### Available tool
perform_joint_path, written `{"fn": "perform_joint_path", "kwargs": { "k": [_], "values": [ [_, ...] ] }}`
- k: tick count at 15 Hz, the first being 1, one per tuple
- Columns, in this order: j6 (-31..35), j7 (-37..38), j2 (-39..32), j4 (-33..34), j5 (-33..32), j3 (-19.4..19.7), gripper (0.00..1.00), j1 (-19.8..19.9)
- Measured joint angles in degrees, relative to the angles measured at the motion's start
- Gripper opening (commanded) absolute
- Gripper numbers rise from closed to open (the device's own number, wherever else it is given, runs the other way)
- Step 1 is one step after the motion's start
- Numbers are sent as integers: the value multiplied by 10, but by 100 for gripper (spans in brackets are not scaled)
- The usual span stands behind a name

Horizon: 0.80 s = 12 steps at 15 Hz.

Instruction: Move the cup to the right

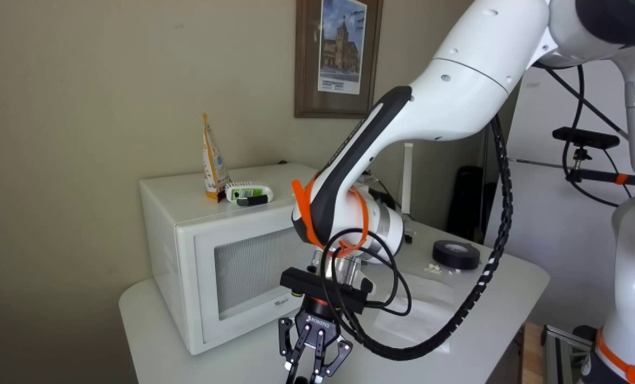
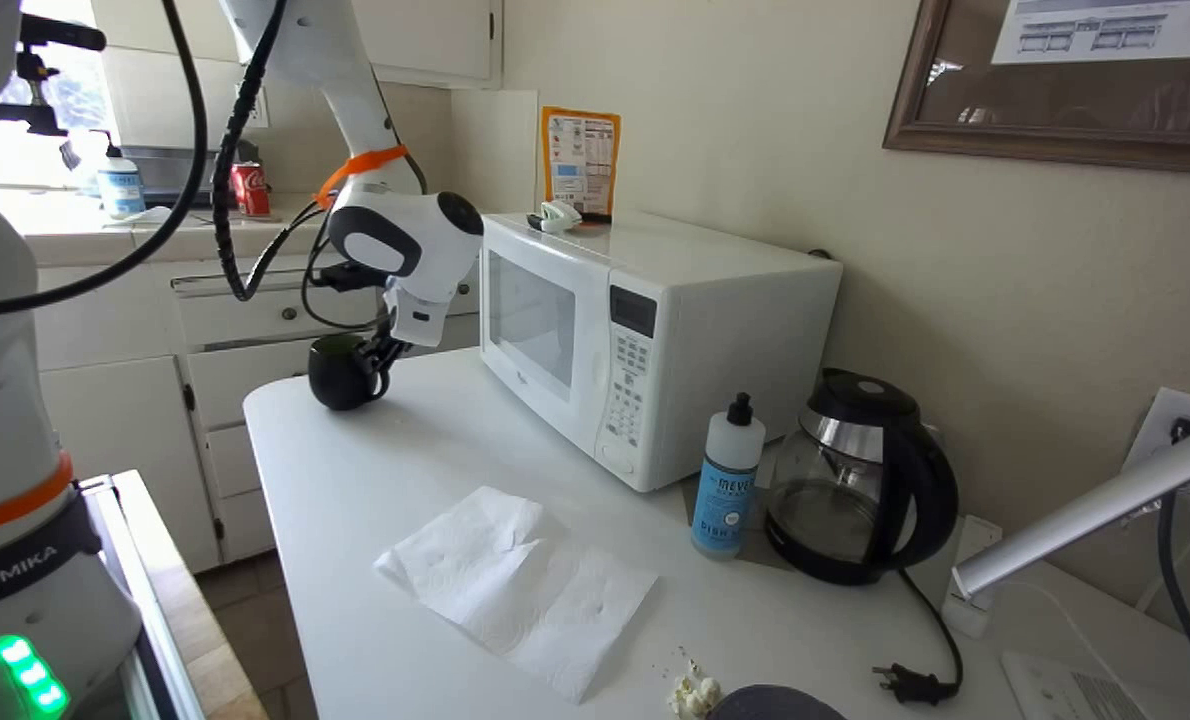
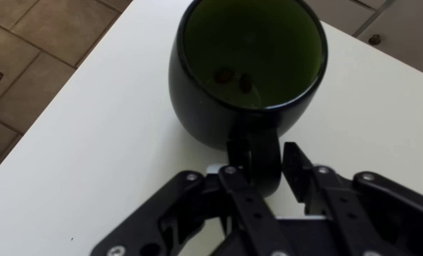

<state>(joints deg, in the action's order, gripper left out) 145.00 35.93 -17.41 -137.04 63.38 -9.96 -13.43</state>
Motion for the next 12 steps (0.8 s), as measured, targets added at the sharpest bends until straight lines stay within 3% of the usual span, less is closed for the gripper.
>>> {"fn": "perform_joint_path", "kwargs": {
  "k": [3, 8, 10, 12],
  "values": [
    [0, 22, 7, -2, -24, 0, 50, -4],
    [0, 53, 23, -10, -58, 0, 38, -8],
    [0, 61, 24, -11, -71, 1, 26, -8],
    [0, 63, 23, -11, -80, 3, 5, -8]
  ]
}}
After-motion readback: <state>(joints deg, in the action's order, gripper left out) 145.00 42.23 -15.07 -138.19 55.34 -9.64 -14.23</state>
